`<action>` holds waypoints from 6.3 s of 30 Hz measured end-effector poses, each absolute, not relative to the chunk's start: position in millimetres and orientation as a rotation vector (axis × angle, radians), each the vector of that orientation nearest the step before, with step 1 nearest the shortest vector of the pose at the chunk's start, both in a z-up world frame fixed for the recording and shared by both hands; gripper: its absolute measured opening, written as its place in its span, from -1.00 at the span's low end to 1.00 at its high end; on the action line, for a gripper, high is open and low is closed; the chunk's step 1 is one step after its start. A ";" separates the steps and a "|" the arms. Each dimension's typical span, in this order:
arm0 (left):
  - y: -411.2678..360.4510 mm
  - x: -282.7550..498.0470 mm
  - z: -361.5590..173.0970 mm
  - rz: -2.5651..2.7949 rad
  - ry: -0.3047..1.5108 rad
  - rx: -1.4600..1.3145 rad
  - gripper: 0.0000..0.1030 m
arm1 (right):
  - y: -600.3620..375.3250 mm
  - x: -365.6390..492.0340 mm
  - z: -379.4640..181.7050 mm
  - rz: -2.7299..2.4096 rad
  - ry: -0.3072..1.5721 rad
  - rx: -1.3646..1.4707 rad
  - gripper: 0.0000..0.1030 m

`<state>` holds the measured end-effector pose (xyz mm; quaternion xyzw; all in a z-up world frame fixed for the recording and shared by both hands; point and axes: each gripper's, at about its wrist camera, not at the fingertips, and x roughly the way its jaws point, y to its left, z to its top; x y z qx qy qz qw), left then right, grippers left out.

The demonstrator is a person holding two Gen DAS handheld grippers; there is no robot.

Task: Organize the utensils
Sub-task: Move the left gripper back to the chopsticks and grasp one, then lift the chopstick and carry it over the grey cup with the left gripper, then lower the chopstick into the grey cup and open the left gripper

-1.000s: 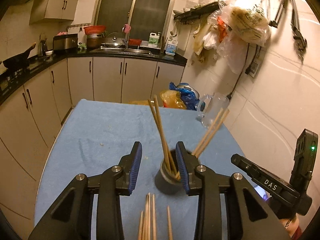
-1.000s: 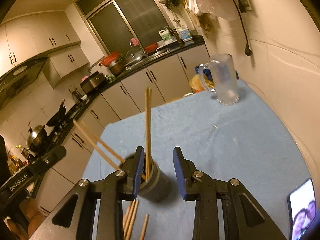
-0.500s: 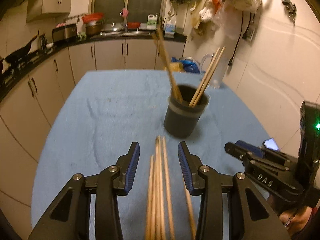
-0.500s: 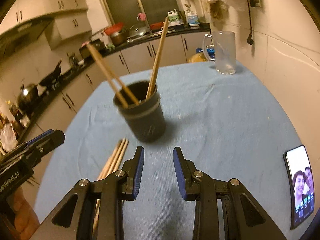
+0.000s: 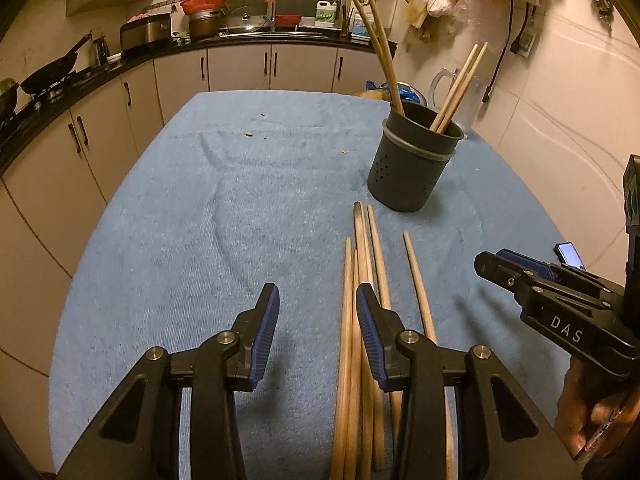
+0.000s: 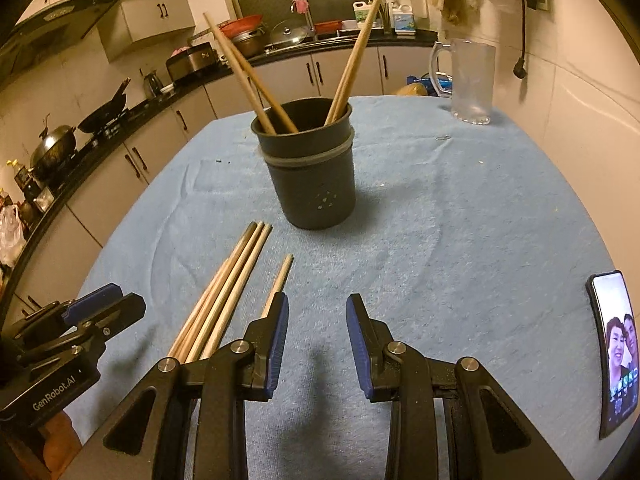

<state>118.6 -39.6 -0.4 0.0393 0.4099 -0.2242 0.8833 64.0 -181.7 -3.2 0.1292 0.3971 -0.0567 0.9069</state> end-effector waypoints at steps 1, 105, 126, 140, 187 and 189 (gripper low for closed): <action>-39.3 118.7 -1.2 -0.466 0.855 0.080 -0.25 | -179.9 63.9 -3.6 -0.119 0.821 0.259 -0.38; -43.9 134.2 79.1 -0.507 0.760 0.037 -0.88 | -185.8 62.8 58.7 0.070 0.686 0.281 -0.87; -44.3 129.6 102.3 -0.517 0.704 0.026 -0.88 | -194.0 44.2 86.2 0.045 0.584 0.317 -0.87; -49.9 133.7 115.6 -0.524 0.681 0.022 -0.88 | -207.3 45.3 96.4 0.023 0.549 0.348 -0.87; -144.2 211.9 208.3 -0.604 0.575 -0.018 -0.88 | -295.0 94.8 185.6 -0.062 0.341 0.467 -0.87; -145.8 218.6 199.3 -0.602 0.594 -0.023 -0.88 | -298.1 102.3 178.2 -0.069 0.357 0.472 -0.87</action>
